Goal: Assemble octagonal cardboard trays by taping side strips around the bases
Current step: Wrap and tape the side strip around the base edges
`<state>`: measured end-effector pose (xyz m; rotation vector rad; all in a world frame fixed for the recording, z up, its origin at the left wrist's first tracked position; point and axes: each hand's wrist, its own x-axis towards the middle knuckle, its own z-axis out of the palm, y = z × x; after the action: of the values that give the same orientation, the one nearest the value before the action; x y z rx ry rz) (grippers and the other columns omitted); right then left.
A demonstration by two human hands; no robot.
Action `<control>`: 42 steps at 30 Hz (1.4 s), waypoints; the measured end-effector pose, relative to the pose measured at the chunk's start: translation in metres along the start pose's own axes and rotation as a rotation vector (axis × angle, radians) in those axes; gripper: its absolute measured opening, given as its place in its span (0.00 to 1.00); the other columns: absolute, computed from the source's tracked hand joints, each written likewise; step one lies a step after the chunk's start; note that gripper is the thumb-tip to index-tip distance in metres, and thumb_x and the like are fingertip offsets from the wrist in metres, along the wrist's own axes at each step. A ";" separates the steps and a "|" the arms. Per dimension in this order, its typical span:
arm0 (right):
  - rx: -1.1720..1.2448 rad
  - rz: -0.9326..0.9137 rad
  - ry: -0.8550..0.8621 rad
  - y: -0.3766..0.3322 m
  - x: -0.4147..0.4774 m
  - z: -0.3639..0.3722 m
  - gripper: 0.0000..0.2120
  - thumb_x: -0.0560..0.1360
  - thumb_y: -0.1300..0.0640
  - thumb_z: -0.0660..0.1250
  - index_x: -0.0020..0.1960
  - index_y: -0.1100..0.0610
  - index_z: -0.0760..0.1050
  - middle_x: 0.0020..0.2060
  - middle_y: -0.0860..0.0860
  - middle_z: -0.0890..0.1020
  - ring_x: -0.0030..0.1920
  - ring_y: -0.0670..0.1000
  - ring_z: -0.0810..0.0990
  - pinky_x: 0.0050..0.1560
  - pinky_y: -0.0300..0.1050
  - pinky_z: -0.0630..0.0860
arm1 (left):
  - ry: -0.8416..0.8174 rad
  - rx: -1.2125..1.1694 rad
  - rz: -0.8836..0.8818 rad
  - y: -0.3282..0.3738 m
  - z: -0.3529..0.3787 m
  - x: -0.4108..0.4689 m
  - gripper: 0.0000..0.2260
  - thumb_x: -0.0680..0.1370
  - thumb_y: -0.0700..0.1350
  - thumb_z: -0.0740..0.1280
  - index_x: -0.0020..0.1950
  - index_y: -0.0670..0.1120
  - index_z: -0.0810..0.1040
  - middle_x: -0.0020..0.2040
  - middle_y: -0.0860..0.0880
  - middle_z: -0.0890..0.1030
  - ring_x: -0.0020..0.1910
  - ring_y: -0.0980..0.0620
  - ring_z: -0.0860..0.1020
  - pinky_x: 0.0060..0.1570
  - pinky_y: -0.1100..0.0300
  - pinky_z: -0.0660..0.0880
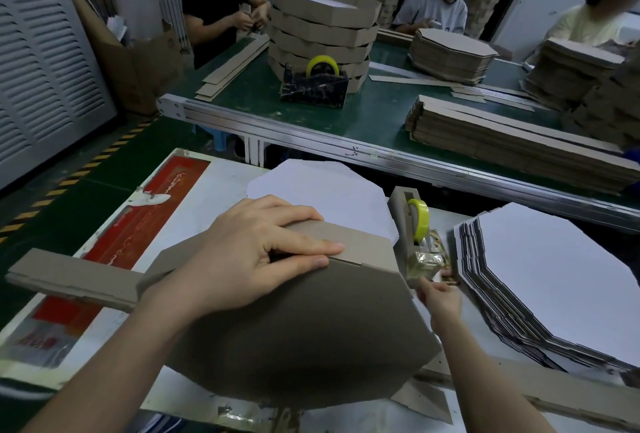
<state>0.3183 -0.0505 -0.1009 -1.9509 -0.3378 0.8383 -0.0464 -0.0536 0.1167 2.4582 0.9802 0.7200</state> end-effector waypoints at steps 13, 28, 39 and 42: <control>-0.412 -0.503 -0.570 -0.168 -0.161 0.041 0.32 0.76 0.59 0.72 0.69 0.37 0.59 0.33 0.50 0.86 0.26 0.46 0.68 0.26 0.37 0.69 | 0.035 0.194 0.072 -0.010 -0.010 -0.040 0.17 0.78 0.59 0.54 0.65 0.62 0.74 0.64 0.51 0.78 0.60 0.48 0.76 0.57 0.53 0.69; 0.140 -0.308 -0.763 -0.157 -0.324 0.010 0.12 0.78 0.68 0.60 0.42 0.65 0.81 0.46 0.61 0.86 0.18 0.42 0.60 0.18 0.31 0.58 | -0.006 0.065 0.048 -0.025 -0.009 -0.059 0.37 0.74 0.68 0.54 0.79 0.55 0.49 0.69 0.55 0.72 0.65 0.53 0.66 0.62 0.56 0.64; 0.332 -0.150 -0.777 -0.120 -0.344 0.002 0.20 0.74 0.73 0.50 0.38 0.66 0.80 0.42 0.61 0.86 0.15 0.41 0.58 0.16 0.31 0.56 | 0.088 0.048 0.183 -0.018 -0.015 -0.066 0.18 0.77 0.53 0.67 0.62 0.59 0.61 0.52 0.58 0.69 0.52 0.55 0.67 0.49 0.55 0.62; 0.342 -0.134 -0.780 -0.113 -0.345 0.001 0.23 0.74 0.73 0.50 0.36 0.64 0.82 0.44 0.61 0.86 0.15 0.41 0.58 0.16 0.31 0.57 | 0.052 0.083 0.185 -0.015 -0.016 -0.066 0.15 0.80 0.53 0.64 0.65 0.60 0.67 0.58 0.55 0.75 0.58 0.53 0.69 0.51 0.54 0.65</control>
<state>0.0793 -0.1808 0.1392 -1.2093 -0.7162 1.4424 -0.1047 -0.0883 0.1009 2.6406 0.8237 0.8217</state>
